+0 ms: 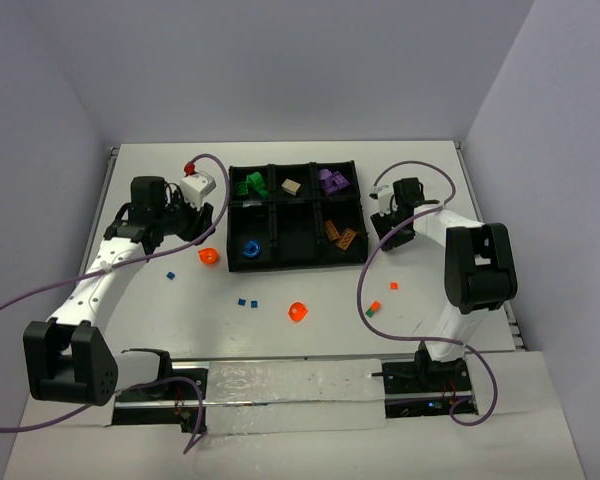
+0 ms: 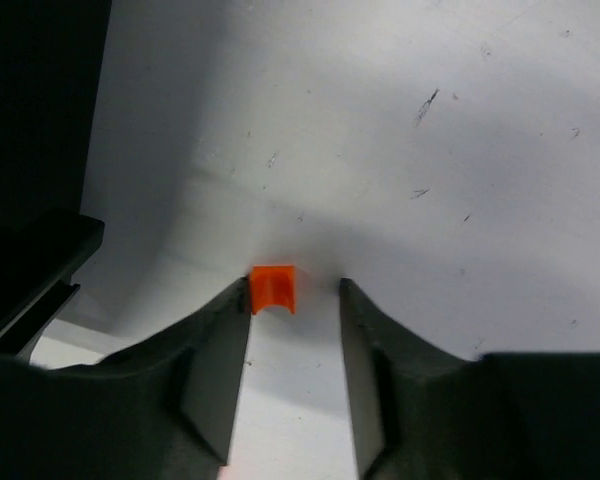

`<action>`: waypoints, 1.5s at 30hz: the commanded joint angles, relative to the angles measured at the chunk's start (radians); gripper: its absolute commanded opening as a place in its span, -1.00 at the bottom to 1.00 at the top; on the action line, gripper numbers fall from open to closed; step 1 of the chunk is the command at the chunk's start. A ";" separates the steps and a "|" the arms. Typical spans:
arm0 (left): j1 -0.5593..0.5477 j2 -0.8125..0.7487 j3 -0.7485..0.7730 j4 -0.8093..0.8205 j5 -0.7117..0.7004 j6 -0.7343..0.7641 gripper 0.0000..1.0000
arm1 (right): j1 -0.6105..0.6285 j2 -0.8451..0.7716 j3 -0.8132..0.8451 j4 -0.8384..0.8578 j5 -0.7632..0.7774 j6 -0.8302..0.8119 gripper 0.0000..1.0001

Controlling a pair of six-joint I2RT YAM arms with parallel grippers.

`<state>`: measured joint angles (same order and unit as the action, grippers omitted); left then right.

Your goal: Sort the legos into containers by color

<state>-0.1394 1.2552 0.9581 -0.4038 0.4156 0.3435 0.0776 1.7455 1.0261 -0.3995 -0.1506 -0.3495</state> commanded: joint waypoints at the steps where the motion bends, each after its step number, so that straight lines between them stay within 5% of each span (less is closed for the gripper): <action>1: 0.006 0.003 0.047 0.003 -0.006 0.000 0.15 | -0.006 0.024 0.036 0.020 -0.020 0.014 -0.20; 12: 0.006 -0.005 0.044 0.006 -0.014 0.008 0.16 | -0.040 -0.057 0.005 -0.035 -0.009 0.010 -0.99; 18: 0.008 -0.021 0.022 0.030 -0.012 -0.047 0.27 | -0.150 -0.215 0.023 -0.085 -0.110 -0.011 -1.00; 22: 0.031 -0.052 -0.007 0.067 0.012 -0.118 0.58 | -0.134 -0.329 0.047 -0.087 -0.243 -0.012 -1.00; 28: 0.084 -0.070 -0.011 0.050 0.034 -0.194 0.92 | 0.085 -0.372 0.141 -0.066 -0.290 0.046 -1.00; 38: 0.305 -0.047 -0.019 -0.128 0.012 -0.170 0.92 | 0.401 -0.149 0.345 -0.038 -0.214 0.064 -1.00; 45: 0.380 -0.048 -0.047 -0.207 -0.055 -0.113 0.91 | 0.475 0.012 0.421 -0.034 -0.123 0.050 -1.00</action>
<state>0.2156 1.2083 0.9227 -0.5364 0.3964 0.1941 0.5259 1.7135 1.3889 -0.4476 -0.3353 -0.2966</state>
